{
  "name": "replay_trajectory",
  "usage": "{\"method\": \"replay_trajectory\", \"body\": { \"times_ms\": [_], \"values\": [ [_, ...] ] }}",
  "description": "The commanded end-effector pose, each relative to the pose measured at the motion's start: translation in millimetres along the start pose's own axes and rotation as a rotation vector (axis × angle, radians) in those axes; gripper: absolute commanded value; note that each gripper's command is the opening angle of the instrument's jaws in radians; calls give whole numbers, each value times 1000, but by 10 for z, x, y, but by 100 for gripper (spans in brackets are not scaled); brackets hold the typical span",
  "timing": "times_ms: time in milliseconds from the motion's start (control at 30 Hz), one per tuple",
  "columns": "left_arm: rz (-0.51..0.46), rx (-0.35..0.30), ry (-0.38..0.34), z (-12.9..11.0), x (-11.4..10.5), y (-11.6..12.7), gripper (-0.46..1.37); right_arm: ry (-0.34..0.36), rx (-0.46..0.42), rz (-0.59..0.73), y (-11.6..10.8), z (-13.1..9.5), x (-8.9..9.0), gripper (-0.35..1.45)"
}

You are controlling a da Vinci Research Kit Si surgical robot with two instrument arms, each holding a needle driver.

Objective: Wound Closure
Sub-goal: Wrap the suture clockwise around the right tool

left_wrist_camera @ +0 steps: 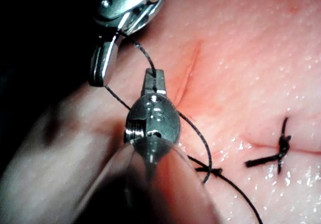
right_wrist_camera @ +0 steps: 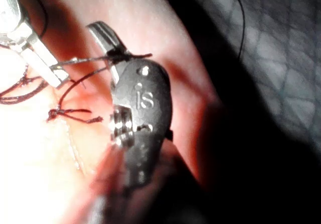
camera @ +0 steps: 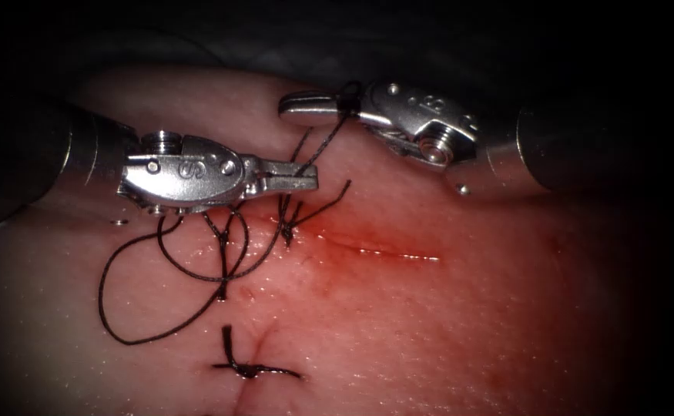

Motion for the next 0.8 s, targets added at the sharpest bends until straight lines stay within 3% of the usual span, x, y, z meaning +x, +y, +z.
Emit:
{"method": "replay_trajectory", "body": {
  "times_ms": [33, 367, 467, 800],
  "values": [
    [-1, -9, 0, 0, 0, -1, -35, 6, 7, 5, -1, 1, 0, -35],
    [-1, -34, -34, 19, -19, -14, -35, 84, 159, 114, 14, 9, -1, -35],
    [-16, -44, -38, 25, -33, -16, -35, 119, 256, 139, 17, 13, -2, -35],
    [-12, -53, -45, 39, -43, -38, -35, 113, 448, 148, 11, 13, -6, -35]
  ]
}}
